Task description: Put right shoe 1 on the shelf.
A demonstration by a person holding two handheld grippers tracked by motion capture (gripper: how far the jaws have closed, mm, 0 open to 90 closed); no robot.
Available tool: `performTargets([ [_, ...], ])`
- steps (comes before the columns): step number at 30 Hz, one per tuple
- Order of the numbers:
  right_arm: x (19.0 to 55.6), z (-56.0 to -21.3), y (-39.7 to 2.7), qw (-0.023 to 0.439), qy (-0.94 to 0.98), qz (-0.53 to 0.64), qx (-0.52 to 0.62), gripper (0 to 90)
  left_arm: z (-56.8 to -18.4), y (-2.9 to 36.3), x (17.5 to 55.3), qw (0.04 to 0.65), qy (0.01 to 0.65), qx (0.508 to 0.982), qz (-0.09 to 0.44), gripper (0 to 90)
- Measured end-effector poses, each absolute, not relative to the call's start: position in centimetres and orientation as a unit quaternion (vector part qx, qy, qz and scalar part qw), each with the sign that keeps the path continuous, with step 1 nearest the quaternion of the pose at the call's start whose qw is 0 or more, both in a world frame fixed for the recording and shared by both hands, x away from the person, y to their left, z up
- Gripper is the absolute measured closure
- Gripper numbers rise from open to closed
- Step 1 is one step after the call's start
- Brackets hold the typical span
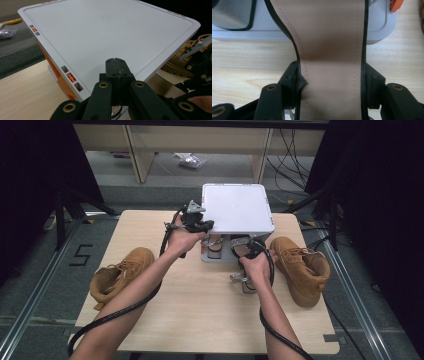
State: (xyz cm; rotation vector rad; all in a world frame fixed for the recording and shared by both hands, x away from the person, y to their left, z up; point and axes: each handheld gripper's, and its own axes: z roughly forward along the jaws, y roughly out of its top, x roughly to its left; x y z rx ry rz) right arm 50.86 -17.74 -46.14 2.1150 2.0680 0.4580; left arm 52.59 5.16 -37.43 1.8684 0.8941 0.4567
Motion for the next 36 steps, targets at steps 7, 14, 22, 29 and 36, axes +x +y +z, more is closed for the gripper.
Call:
performTargets([
  [7, 50.8, -46.7, -17.3, 0.071, 0.679, 0.148, 0.715, 43.5, -37.4, 5.2, 52.6, 0.489, 0.367, 0.769, 0.188, 89.9],
  [14, 51.0, -46.9, -17.3, 0.077, 0.689, 0.132, 0.709, 42.8, -37.4, 5.2, 52.6, 0.488, 0.366, 0.770, 0.187, 89.9],
  [22, 50.7, -45.9, -17.5, 0.093, 0.702, 0.158, 0.688, 31.0, -37.4, 5.2, 52.6, 0.489, 0.367, 0.769, 0.186, 89.8],
  [29, 48.9, -43.5, -18.1, 0.087, 0.700, 0.179, 0.686, 30.8, -37.4, 5.3, 52.6, 0.485, 0.364, 0.773, 0.187, 89.9],
  [36, 46.0, -40.8, -19.8, 0.093, 0.703, 0.220, 0.670, 48.5, -37.4, 5.2, 52.6, 0.488, 0.366, 0.770, 0.186, 89.9],
])
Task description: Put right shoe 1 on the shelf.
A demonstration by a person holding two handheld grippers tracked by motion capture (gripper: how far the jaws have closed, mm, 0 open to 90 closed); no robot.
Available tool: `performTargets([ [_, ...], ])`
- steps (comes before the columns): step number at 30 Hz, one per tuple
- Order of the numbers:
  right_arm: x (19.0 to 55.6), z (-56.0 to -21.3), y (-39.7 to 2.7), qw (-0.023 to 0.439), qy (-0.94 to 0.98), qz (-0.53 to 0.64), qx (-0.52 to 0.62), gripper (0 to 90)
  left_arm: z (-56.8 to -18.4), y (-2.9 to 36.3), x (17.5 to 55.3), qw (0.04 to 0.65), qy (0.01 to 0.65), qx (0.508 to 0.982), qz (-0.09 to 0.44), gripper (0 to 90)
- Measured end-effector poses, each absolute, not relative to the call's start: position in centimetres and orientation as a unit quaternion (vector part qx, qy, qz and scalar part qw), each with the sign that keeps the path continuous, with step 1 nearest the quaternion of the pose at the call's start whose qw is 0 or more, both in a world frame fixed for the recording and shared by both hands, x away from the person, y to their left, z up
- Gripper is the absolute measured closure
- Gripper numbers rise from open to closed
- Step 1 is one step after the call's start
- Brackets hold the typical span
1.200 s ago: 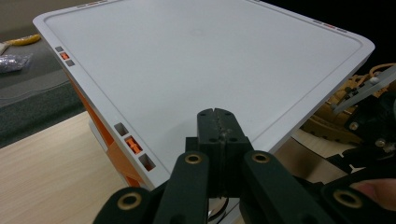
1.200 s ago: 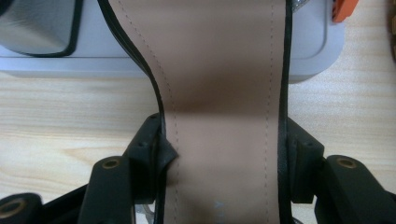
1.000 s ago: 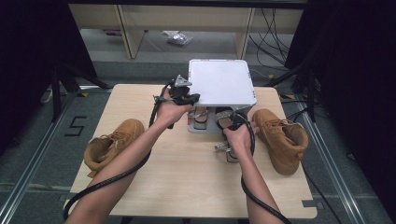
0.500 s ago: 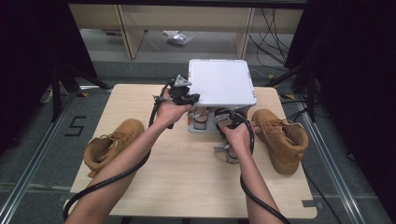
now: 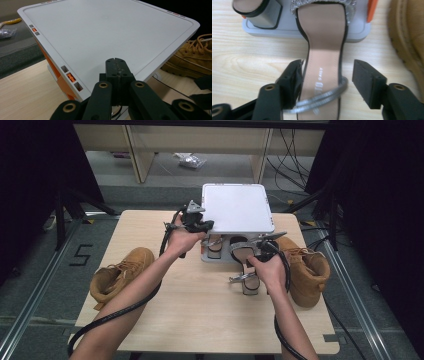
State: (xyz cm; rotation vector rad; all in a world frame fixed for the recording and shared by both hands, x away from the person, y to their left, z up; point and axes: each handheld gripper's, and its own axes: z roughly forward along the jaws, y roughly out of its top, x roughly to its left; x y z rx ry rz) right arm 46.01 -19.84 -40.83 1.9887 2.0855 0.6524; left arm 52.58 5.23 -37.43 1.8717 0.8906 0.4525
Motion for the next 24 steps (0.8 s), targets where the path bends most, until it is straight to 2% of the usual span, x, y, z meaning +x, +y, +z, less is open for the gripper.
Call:
performTargets([
  [3, 45.4, -40.7, -20.7, 0.105, 0.715, 0.235, 0.650, 53.5, -37.4, 5.2, 52.6, 0.488, 0.367, 0.770, 0.186, 89.9],
  [6, 43.8, -40.2, -21.5, 0.104, 0.711, 0.247, 0.650, 64.4, -37.4, 5.3, 52.6, 0.486, 0.364, 0.772, 0.186, 89.9],
  [7, 43.8, -40.2, -21.5, 0.104, 0.711, 0.247, 0.650, 64.4, -37.4, 5.3, 52.6, 0.490, 0.366, 0.769, 0.185, 89.9],
  [11, 42.2, -40.2, -22.6, 0.108, 0.726, 0.236, 0.637, 76.9, -37.4, 5.3, 52.6, 0.490, 0.366, 0.769, 0.185, 89.9],
  [12, 42.2, -40.2, -22.6, 0.108, 0.726, 0.236, 0.637, 76.9, -37.4, 5.3, 52.6, 0.490, 0.366, 0.769, 0.185, 89.9],
  [14, 41.6, -40.9, -23.0, 0.096, 0.734, 0.227, 0.633, 83.5, -37.4, 5.3, 52.6, 0.490, 0.366, 0.769, 0.185, 89.9],
  [18, 40.8, -41.8, -22.8, 0.078, 0.738, 0.208, 0.637, 87.6, -37.4, 5.3, 52.6, 0.491, 0.366, 0.769, 0.184, 89.9],
  [20, 40.2, -43.0, -22.3, 0.043, 0.744, 0.198, 0.637, 89.4, -37.4, 5.3, 52.6, 0.490, 0.365, 0.770, 0.185, 89.9],
  [24, 39.8, -44.7, -21.6, 0.019, 0.754, 0.189, 0.629, 89.4, -37.4, 5.3, 52.6, 0.490, 0.365, 0.770, 0.185, 89.9],
])
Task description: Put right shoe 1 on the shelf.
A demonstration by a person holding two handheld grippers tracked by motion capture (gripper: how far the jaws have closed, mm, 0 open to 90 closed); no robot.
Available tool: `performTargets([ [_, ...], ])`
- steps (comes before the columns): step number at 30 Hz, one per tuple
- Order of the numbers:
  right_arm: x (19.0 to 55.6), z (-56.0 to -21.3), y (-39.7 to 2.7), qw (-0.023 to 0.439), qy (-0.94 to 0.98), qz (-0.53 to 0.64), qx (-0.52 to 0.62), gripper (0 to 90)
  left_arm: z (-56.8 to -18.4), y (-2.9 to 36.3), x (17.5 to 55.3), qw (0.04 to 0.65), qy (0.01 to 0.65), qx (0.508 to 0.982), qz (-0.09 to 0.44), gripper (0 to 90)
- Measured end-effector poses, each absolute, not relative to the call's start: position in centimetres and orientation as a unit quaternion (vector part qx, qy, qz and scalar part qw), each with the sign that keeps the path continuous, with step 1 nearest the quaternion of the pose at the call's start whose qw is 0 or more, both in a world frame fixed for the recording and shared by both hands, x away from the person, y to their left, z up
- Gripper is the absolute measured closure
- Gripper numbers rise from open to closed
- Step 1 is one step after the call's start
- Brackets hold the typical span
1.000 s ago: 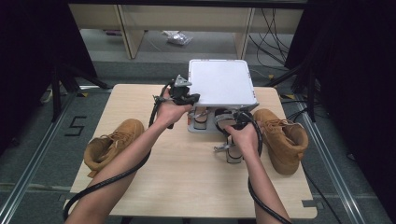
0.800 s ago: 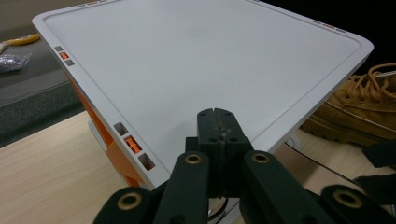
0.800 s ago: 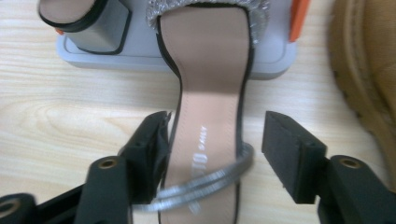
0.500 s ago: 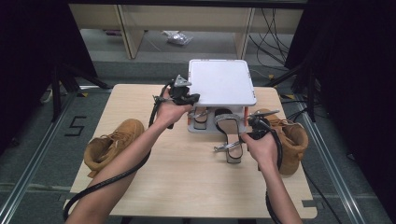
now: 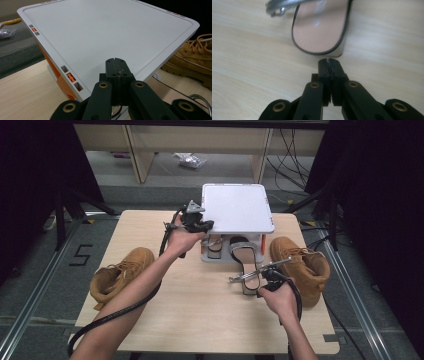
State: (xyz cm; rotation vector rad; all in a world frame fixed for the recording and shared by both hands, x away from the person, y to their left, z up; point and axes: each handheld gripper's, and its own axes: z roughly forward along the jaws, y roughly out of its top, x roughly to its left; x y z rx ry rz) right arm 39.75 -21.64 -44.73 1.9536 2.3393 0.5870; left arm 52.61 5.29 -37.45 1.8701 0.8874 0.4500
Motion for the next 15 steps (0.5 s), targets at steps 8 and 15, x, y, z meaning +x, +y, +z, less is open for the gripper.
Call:
performTargets([
  [8, 40.3, -46.1, -20.5, 0.016, 0.752, 0.196, 0.630, 90.0, -37.4, 5.3, 52.6, 0.489, 0.365, 0.770, 0.185, 89.9],
  [15, 40.7, -46.6, -20.0, 0.018, 0.757, 0.193, 0.624, 90.0, -37.4, 5.2, 52.6, 0.489, 0.365, 0.770, 0.185, 89.9],
])
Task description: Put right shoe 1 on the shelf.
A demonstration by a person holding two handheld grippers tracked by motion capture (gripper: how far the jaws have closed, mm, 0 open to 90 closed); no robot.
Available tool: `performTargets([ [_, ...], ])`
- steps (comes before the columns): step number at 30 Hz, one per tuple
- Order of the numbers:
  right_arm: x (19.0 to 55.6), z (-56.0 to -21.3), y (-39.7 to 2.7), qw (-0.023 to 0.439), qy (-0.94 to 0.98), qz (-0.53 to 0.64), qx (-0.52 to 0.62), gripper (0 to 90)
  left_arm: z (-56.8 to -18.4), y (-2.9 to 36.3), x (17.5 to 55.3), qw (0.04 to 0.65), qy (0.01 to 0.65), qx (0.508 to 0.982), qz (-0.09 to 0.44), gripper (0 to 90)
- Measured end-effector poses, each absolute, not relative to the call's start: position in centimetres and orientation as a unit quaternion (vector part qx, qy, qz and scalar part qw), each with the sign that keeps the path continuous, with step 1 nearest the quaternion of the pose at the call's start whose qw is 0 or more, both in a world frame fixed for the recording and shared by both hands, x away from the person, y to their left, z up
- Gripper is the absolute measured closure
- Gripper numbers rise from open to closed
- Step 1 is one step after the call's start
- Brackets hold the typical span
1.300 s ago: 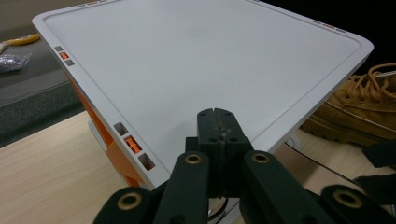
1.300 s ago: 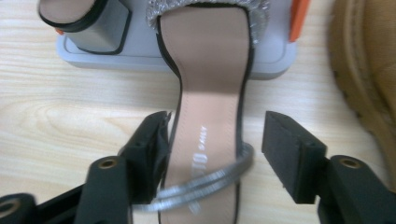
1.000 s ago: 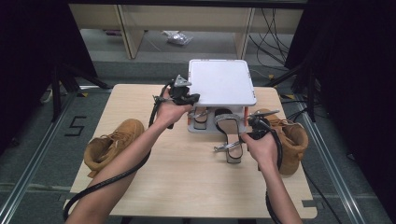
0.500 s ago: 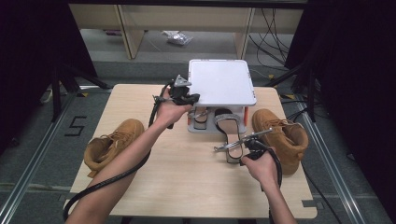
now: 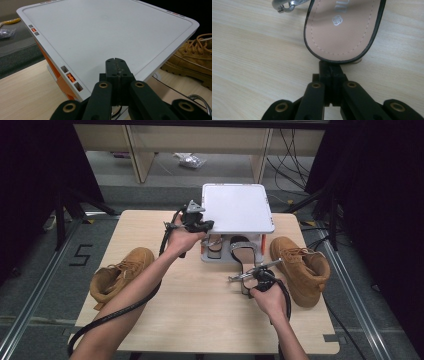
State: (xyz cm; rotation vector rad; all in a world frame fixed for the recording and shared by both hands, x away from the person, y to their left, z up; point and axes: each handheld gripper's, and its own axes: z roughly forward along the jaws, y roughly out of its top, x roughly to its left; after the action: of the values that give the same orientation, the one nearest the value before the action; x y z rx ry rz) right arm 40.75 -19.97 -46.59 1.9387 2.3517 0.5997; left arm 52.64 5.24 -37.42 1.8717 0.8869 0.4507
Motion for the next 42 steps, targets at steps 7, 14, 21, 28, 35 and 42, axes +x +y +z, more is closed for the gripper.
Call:
performTargets([
  [7, 40.9, -46.4, -19.3, 0.000, 0.751, 0.202, 0.629, 90.0, -37.4, 5.2, 52.6, 0.489, 0.366, 0.770, 0.185, 89.9],
  [14, 41.7, -46.2, -18.9, 0.001, 0.748, 0.211, 0.630, 90.0, -37.4, 5.2, 52.7, 0.488, 0.365, 0.771, 0.185, 89.9],
  [21, 42.6, -45.7, -18.3, 0.020, 0.749, 0.228, 0.622, 90.0, -37.4, 5.2, 52.6, 0.489, 0.365, 0.770, 0.186, 89.9],
  [28, 43.4, -44.8, -17.8, 0.023, 0.746, 0.238, 0.622, 90.0, -37.4, 5.2, 52.6, 0.488, 0.364, 0.771, 0.186, 89.9],
  [35, 44.6, -43.9, -17.9, 0.046, 0.749, 0.242, 0.616, 90.0, -37.4, 5.2, 52.7, 0.488, 0.363, 0.772, 0.186, 89.9],
  [42, 45.4, -43.5, -17.7, 0.071, 0.750, 0.241, 0.612, 90.0, -37.4, 5.2, 52.7, 0.488, 0.363, 0.772, 0.186, 89.9],
])
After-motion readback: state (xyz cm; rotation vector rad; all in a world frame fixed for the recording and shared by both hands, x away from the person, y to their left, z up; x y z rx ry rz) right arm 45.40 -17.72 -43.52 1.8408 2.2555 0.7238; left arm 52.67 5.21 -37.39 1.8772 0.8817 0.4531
